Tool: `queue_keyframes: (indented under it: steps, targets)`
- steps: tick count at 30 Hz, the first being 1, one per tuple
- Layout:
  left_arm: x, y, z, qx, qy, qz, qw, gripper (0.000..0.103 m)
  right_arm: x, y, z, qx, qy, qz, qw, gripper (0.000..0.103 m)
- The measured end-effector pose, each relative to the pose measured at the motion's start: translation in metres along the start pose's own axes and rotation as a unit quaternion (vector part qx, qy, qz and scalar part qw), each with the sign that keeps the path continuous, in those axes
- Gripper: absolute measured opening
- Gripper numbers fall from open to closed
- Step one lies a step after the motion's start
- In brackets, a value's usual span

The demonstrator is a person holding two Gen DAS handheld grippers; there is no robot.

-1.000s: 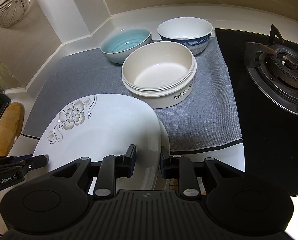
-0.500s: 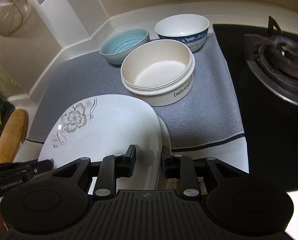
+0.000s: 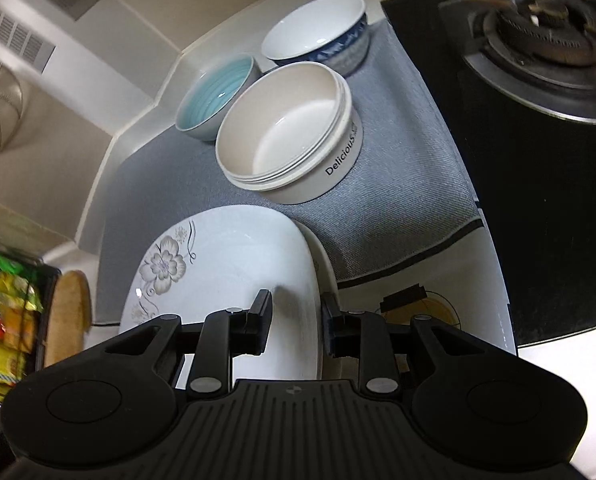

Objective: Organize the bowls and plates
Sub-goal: 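Lower the flower-patterned plate onto the white and brown plates, then hold the flower-patterned plate rim with the left tool to align the stack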

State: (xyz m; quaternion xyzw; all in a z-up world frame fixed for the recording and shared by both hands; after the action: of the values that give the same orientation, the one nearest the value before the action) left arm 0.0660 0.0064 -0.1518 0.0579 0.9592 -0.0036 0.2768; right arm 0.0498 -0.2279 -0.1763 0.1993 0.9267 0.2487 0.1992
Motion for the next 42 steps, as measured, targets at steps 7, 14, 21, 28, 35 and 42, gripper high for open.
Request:
queue_keyframes:
  steps: [7,14,21,28,35,42]
  targets:
    - [0.0,-0.002,-0.001,-0.006,0.003,0.003,1.0,0.02,-0.003,-0.001,-0.003,-0.008,0.01,0.012,1.0,0.029]
    - [0.0,-0.002,-0.001,-0.008,0.006,0.005,0.9999,0.02,-0.005,-0.001,-0.011,-0.004,0.0,-0.001,1.0,0.029]
    - [-0.007,0.001,-0.01,0.001,-0.008,0.004,1.0,0.021,-0.004,0.002,-0.021,-0.002,-0.013,-0.02,1.0,0.029]
    - [-0.002,0.0,-0.008,-0.001,0.001,0.013,0.9999,0.014,0.009,-0.004,-0.021,0.01,-0.013,-0.043,0.999,0.029]
    - [0.001,-0.003,-0.009,-0.004,0.005,0.018,0.9998,0.014,0.023,-0.003,-0.015,0.02,-0.003,-0.068,0.997,0.03]
    - [0.001,-0.004,-0.009,0.006,0.01,0.019,0.9997,0.014,0.029,-0.004,-0.011,0.022,0.001,-0.078,0.997,0.03]
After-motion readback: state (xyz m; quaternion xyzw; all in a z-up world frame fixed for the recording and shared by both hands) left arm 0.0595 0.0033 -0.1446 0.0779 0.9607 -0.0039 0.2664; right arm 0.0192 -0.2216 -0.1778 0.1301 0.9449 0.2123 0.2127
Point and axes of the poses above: each gripper's, at about its wrist camera, not at the fingertips, and z roughly the way its jaws point, y to its left, x to its underside, the point moved 10 cm from there along z, roughly the way its jaws point, and after that the axes turned 2 degrees about z, right-handed, at the moved point
